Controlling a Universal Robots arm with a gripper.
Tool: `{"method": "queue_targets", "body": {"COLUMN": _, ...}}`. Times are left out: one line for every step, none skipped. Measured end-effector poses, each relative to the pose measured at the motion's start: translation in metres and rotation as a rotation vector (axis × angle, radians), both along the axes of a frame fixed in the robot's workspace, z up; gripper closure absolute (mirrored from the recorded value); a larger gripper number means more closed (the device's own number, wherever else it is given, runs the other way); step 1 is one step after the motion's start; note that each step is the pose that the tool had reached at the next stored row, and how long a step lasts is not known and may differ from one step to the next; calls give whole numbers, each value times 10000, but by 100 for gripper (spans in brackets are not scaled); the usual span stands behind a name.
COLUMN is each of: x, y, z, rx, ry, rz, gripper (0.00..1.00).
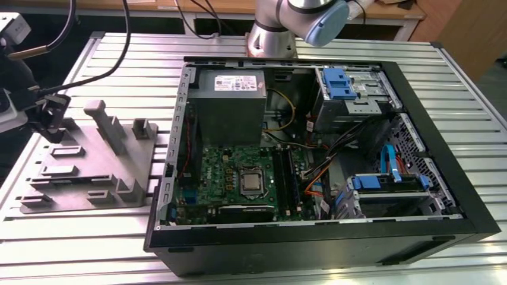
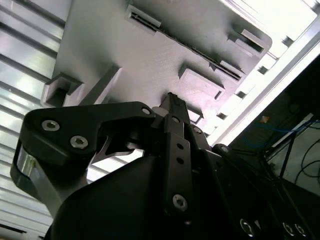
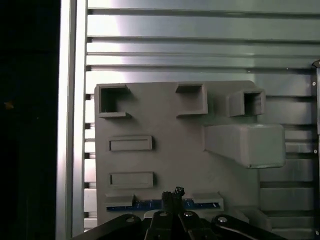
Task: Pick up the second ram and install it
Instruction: 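Pick up the second ram and move it above second insertion slot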
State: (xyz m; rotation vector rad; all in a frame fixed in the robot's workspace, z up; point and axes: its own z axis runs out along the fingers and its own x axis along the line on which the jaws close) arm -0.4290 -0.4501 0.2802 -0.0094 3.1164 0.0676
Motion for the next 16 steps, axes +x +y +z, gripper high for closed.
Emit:
{"method": "queue_targets", "body": {"x": 0, "y": 0, "z": -1, "rx": 0, "ry": 0, "rz": 180, "gripper": 90}}
{"method": "queue_targets", "body": {"x": 0, "y": 0, "z": -1, "rx": 0, "ry": 0, "rz": 359, "gripper": 90}}
{"method": "queue_targets", "body": {"x": 0, "y": 0, "z": -2, "rx": 0, "ry": 0, "rz": 540, "gripper": 90}}
{"method": "queue_targets", "body": {"x": 0, "y": 0, "z": -3, "rx": 0, "ry": 1, "rz": 718, "gripper": 90}}
{"method": "queue_targets", "body": {"x": 0, "y": 0, "z": -4, "rx": 0, "ry": 0, "rz": 916, "gripper": 90}}
{"method": "queue_targets", "body": {"x": 0, "y": 0, "z": -5, "rx": 0, "ry": 0, "rz": 1095, "gripper": 90}}
{"method": "queue_targets", "body": {"x": 0, "y": 0, "z": -6, "rx": 0, "ry": 0, "rz": 1275, "gripper": 90}}
{"method": "queue_targets", "body": {"x": 0, "y": 0, "z": -7, "rx": 0, "ry": 0, "rz": 1456, "gripper": 90}}
{"method": "queue_targets", "body": {"x": 0, "y": 0, "z": -8, "rx": 0, "ry": 0, "rz": 1634, "gripper": 90}}
{"method": "queue_targets", "body": {"x": 0, "y": 0, "z": -9, "rx": 0, "ry": 0, "rz": 1816, "gripper": 90}}
{"method": "queue_targets", "body": {"x": 0, "y": 0, "z": -10, "rx": 0, "ry": 0, "rz": 1994, "gripper": 90}}
{"method": "queue_targets", "body": {"x": 0, "y": 0, "z": -12, "rx": 0, "ry": 0, "rz": 2185, "gripper": 90}}
{"method": "queue_targets", "body": {"x": 0, "y": 0, "z": -13, "rx": 0, "ry": 0, "rz": 2365, "gripper": 90}}
{"method": "queue_targets", "body": {"x": 0, "y": 0, "z": -14, "rx": 0, "ry": -1, "rz": 2545, "gripper": 90}}
{"method": "queue_targets", "body": {"x": 0, "y": 0, "z": -15, "rx": 0, "ry": 0, "rz": 2725, "gripper": 90}}
{"method": "queue_targets", "body": {"x": 0, "y": 0, "z": -16, "rx": 0, "ry": 1, "rz": 2904, "gripper": 90}}
